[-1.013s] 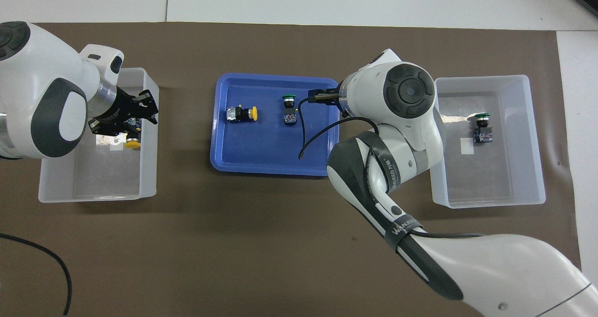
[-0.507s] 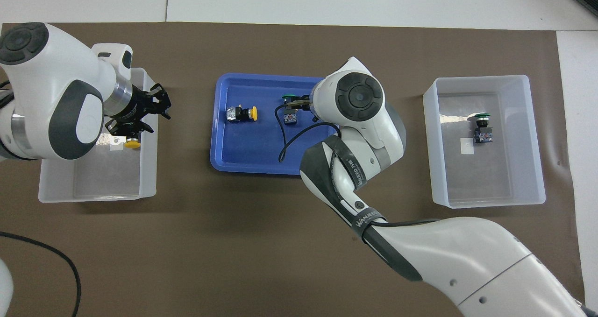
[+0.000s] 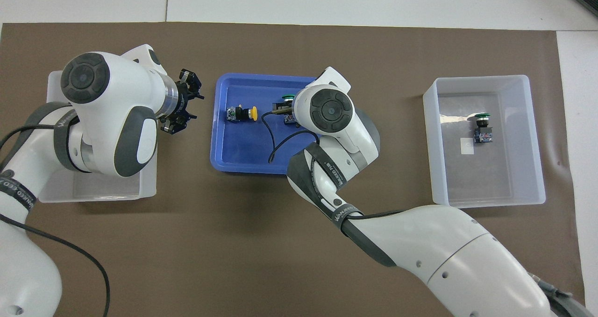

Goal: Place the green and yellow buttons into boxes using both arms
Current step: 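Grasp the second green button with the right gripper while the left gripper reaches the yellow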

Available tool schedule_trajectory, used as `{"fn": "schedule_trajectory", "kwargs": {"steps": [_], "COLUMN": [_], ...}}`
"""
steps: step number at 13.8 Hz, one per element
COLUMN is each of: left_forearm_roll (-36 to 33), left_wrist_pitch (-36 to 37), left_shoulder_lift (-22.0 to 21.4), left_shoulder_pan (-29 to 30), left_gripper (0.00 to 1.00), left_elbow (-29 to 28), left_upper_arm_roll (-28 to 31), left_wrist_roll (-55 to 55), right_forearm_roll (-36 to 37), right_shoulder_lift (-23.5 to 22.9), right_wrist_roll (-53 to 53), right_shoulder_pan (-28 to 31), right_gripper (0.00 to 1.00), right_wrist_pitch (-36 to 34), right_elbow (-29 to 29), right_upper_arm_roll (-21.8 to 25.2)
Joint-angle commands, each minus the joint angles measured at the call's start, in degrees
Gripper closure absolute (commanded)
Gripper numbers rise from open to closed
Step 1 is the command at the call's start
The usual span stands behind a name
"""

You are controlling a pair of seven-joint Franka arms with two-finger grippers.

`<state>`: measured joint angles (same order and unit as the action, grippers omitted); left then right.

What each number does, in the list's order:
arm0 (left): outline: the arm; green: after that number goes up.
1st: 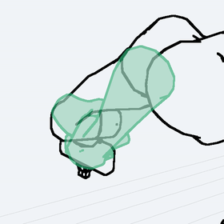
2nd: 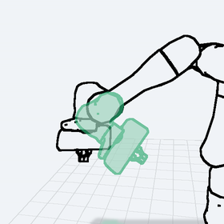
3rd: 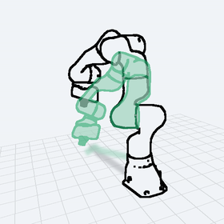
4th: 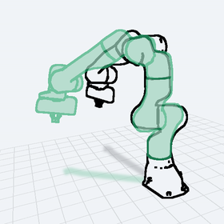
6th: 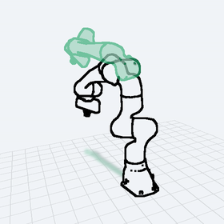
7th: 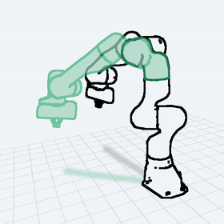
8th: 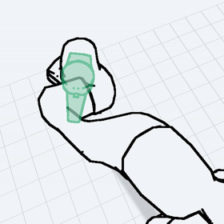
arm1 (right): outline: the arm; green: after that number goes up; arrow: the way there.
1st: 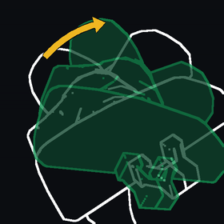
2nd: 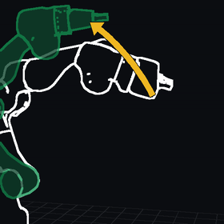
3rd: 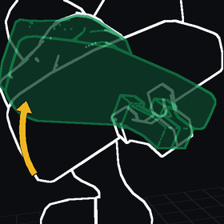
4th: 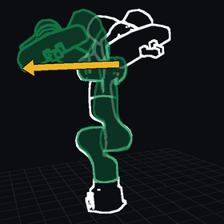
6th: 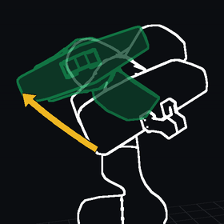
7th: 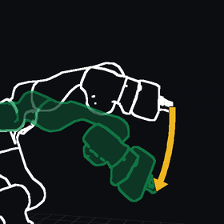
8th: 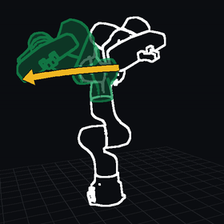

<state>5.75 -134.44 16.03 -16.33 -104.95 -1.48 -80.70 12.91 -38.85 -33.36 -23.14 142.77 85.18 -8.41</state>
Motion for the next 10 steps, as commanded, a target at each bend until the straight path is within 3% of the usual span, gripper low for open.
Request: {"fn": "schedule_trajectory", "kwargs": {"steps": [1, 2, 4, 5, 10], "left_forearm_roll": [0.6, 0.5, 0.0, -0.1, -0.1], "left_wrist_pitch": [-3.6, -4.0, -5.3, -5.4, -5.6], "left_shoulder_lift": [0.4, 1.4, 3.1, 3.7, 4.3], "left_shoulder_pan": [-2.3, -2.7, -4.4, -5.0, -6.8], "left_gripper": [0.50, 0.49, 0.10, 0.01, 0.00], "left_elbow": [-2.2, -2.0, -2.0, -2.0, -2.1], "left_upper_arm_roll": [0.9, 0.9, 0.9, 0.9, 0.9], "left_wrist_roll": [-3.2, -4.2, -4.6, -4.6, -9.4], "right_forearm_roll": [1.1, 1.1, 0.8, 0.9, 0.9], "right_shoulder_lift": [-1.1, -1.0, -0.9, -0.9, -0.7], "right_wrist_roll": [-1.6, -1.6, -2.0, -3.0, -3.5], "right_shoulder_pan": [-0.3, -0.3, -0.3, -0.4, -0.9], "right_gripper": [0.00, 0.00, 0.00, 0.00, 0.01], "right_wrist_pitch": [1.8, 1.9, 1.9, 1.9, 3.6], "right_elbow": [-0.3, 0.2, 0.3, 0.3, 2.7], "right_upper_arm_roll": [-0.1, -0.1, -0.1, -0.1, -0.1]}}
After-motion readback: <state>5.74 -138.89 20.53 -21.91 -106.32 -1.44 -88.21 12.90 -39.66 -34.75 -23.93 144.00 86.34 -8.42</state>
